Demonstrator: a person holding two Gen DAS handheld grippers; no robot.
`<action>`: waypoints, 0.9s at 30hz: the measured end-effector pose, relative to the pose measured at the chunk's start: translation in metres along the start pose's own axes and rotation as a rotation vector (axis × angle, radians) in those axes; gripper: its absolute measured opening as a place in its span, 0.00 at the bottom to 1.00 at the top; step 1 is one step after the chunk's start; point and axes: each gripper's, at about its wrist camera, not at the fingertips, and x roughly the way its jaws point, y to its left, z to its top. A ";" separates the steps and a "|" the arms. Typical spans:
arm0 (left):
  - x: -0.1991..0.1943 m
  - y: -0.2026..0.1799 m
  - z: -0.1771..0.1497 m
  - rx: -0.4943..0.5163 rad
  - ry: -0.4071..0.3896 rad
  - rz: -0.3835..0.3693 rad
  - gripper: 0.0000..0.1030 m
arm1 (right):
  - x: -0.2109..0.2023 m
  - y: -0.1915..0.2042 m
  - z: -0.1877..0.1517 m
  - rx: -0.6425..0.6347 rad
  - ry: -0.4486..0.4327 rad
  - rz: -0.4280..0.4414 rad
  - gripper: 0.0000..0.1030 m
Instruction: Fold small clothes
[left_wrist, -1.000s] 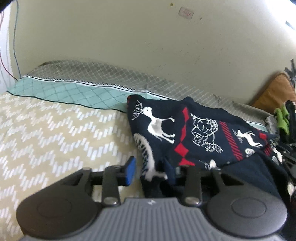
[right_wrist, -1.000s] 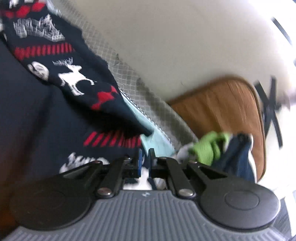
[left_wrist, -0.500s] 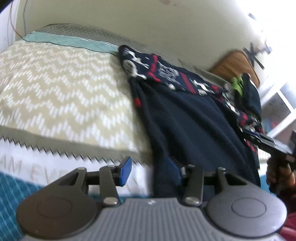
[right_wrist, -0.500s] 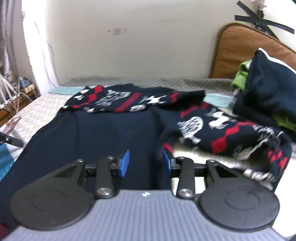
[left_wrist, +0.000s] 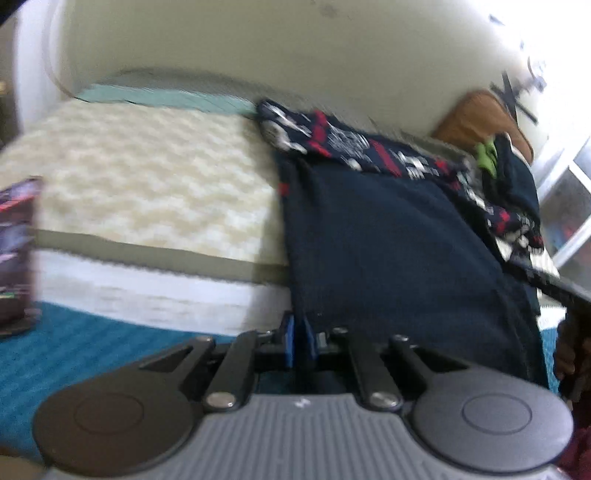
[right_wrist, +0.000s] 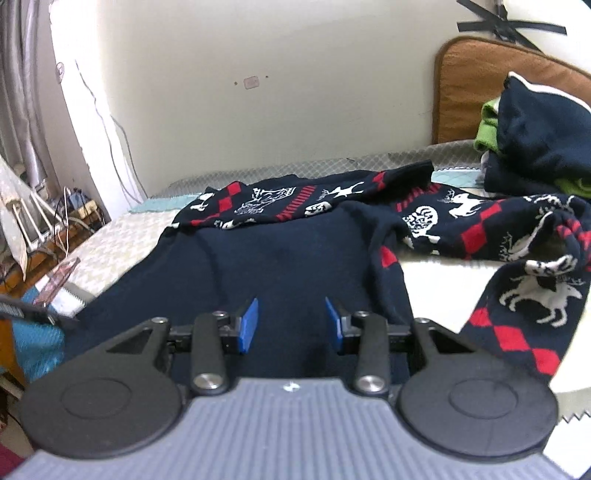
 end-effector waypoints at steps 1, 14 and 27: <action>-0.009 0.006 0.001 -0.003 -0.019 0.015 0.07 | -0.004 0.000 -0.001 0.002 0.002 0.004 0.41; -0.003 0.010 -0.030 -0.011 0.128 -0.084 0.44 | -0.069 -0.015 -0.037 0.102 0.115 0.066 0.44; -0.012 -0.011 -0.034 0.134 0.184 0.043 0.15 | -0.073 -0.019 -0.056 0.147 0.248 0.142 0.12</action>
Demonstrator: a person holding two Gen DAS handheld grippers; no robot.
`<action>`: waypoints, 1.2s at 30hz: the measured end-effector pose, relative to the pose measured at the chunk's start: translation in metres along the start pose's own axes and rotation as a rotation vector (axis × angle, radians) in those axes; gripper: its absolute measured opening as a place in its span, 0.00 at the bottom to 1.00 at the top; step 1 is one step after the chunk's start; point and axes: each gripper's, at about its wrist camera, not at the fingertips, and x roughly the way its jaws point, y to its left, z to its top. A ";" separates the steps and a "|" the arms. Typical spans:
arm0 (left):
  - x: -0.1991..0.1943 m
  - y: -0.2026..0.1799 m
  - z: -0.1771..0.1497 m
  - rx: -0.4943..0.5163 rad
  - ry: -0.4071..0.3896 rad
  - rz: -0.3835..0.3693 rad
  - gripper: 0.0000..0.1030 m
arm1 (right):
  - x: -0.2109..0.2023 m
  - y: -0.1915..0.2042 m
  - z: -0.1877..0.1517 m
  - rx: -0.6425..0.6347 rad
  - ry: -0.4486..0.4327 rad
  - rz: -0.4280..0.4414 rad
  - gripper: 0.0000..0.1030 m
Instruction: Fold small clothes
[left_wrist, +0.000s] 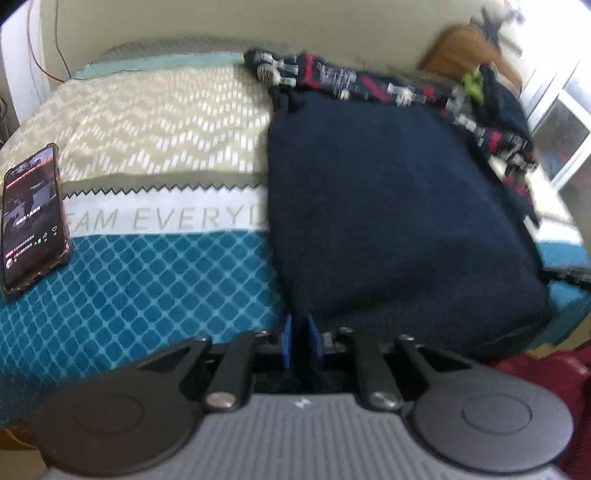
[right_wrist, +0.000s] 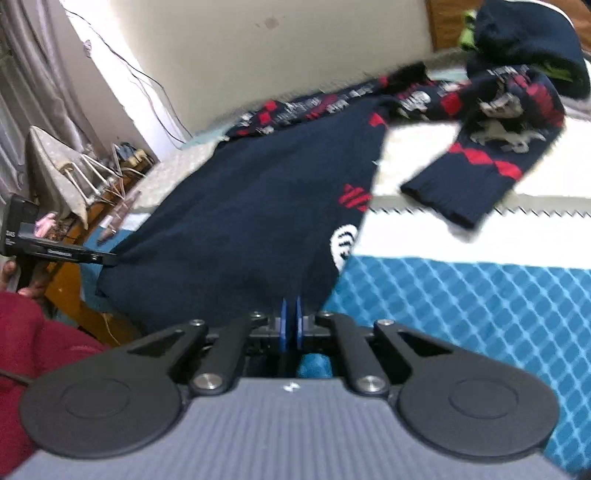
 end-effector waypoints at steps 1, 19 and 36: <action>-0.002 -0.001 0.004 0.012 -0.018 0.010 0.21 | -0.002 -0.005 0.004 0.024 -0.009 -0.002 0.22; 0.066 -0.037 0.145 -0.079 -0.240 -0.118 0.56 | -0.007 -0.149 0.091 0.271 -0.421 -0.513 0.43; 0.136 -0.051 0.237 -0.071 -0.254 -0.107 0.80 | -0.090 -0.145 0.139 0.470 -0.624 -0.048 0.08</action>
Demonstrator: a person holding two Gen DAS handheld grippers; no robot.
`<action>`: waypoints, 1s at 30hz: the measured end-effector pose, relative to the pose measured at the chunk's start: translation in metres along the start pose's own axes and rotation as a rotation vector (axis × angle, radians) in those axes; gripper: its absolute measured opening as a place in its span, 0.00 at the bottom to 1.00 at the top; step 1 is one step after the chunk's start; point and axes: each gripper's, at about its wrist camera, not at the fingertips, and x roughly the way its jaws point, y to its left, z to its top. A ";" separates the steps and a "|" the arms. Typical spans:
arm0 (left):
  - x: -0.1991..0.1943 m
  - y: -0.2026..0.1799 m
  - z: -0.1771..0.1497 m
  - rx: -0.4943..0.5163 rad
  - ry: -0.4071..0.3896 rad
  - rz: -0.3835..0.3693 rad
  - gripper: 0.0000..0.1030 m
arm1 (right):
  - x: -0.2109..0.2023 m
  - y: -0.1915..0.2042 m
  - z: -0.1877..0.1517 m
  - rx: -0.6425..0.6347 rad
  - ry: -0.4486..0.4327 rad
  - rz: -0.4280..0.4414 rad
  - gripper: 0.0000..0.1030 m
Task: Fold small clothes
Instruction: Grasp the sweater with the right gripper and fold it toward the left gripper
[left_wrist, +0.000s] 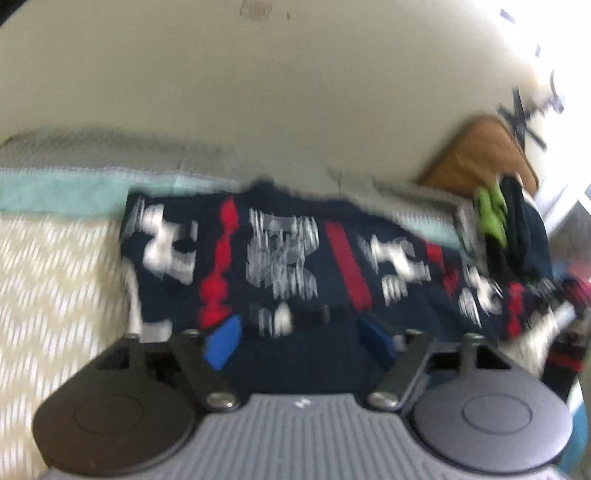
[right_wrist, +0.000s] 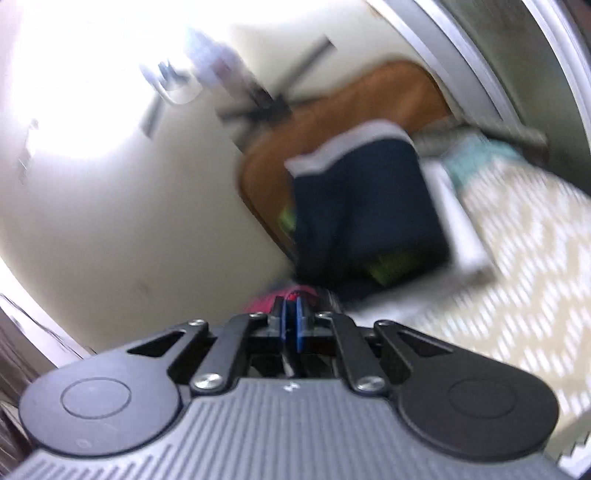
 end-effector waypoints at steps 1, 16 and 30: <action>0.010 0.002 0.006 -0.004 -0.024 0.006 0.80 | 0.000 0.008 0.006 0.004 -0.008 0.015 0.08; 0.033 0.032 0.004 -0.060 -0.053 -0.060 0.74 | 0.073 0.169 0.008 -0.137 0.083 0.130 0.07; 0.031 0.026 0.003 -0.092 -0.033 -0.063 0.74 | -0.017 -0.039 -0.110 0.468 -0.039 -0.255 0.53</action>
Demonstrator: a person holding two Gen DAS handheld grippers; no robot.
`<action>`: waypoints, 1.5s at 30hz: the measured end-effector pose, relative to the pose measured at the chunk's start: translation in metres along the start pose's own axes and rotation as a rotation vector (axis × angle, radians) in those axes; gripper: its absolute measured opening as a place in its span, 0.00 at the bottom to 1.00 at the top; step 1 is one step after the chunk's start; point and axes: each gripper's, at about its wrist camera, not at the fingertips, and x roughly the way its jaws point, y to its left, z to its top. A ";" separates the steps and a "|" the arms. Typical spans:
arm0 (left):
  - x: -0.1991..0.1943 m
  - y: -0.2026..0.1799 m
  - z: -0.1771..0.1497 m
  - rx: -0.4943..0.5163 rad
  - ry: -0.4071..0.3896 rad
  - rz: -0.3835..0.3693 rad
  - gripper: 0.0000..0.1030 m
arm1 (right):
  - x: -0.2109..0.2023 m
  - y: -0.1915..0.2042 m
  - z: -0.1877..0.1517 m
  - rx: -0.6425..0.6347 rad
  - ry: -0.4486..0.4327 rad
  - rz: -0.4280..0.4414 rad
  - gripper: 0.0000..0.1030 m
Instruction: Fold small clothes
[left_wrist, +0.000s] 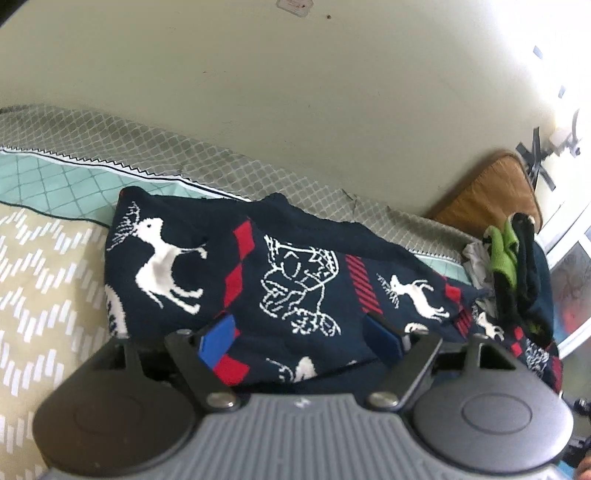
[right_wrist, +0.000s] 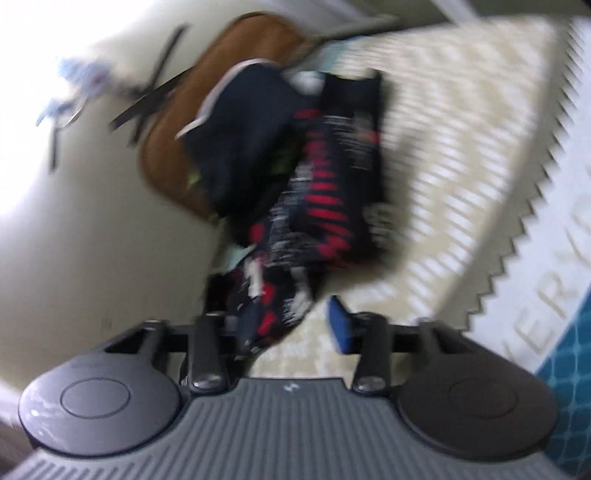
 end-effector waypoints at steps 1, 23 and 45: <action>0.001 -0.001 -0.001 0.009 -0.002 0.010 0.73 | 0.005 -0.001 0.003 -0.001 -0.020 0.011 0.53; -0.072 0.067 0.032 -0.173 -0.229 -0.067 0.82 | 0.164 0.262 -0.222 -1.794 -0.080 0.235 0.14; -0.043 0.097 0.029 -0.310 -0.163 0.067 0.82 | 0.198 0.173 -0.118 -1.360 0.373 -0.008 0.38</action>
